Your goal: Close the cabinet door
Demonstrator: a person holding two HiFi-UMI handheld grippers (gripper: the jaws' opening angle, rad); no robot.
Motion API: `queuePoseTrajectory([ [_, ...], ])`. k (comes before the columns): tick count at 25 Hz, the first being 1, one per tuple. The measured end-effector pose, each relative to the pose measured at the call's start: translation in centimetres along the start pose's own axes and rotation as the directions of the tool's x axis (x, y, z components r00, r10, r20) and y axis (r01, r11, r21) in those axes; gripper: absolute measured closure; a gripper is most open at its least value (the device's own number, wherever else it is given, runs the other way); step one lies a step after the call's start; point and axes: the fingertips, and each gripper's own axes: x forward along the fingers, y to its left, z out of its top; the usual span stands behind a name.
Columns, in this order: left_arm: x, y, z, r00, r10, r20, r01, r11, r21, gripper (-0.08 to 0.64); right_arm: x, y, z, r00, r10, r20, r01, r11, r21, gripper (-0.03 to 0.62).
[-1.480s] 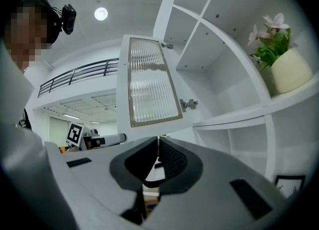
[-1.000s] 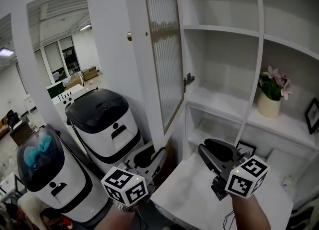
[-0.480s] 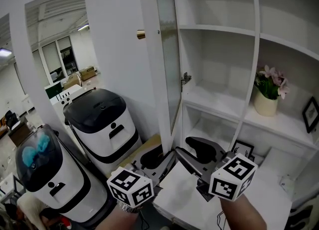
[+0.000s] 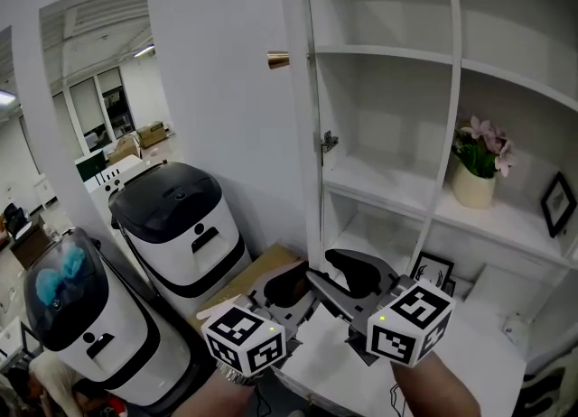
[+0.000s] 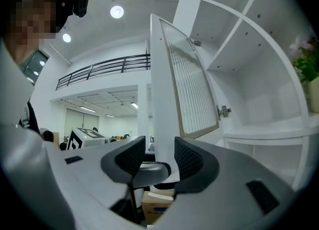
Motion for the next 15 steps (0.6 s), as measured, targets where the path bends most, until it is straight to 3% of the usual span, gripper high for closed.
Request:
queuePoseTrajectory([
  [3,0.6,-1.0,-0.3,0.999,-0.042,-0.008,0.042,0.999,-0.013,0.414,-0.3,-0.9,-0.3,0.998,-0.063,-0.017,0.062,0.997,-0.052,0.433],
  [5,0.8,-1.2,-0.4,0.999,-0.052,-0.008,0.052,0.999,-0.016,0.413,-0.6,-1.5,-0.3,0.995,-0.096,-0.021,0.095,0.993,-0.074,0.486],
  [15,0.6,-1.7,-0.9,0.995,-0.096,-0.004,0.096,0.995,-0.033,0.422,-1.9,-2.5,-0.1,0.990,-0.138,-0.013,0.136,0.989,-0.064,0.494],
])
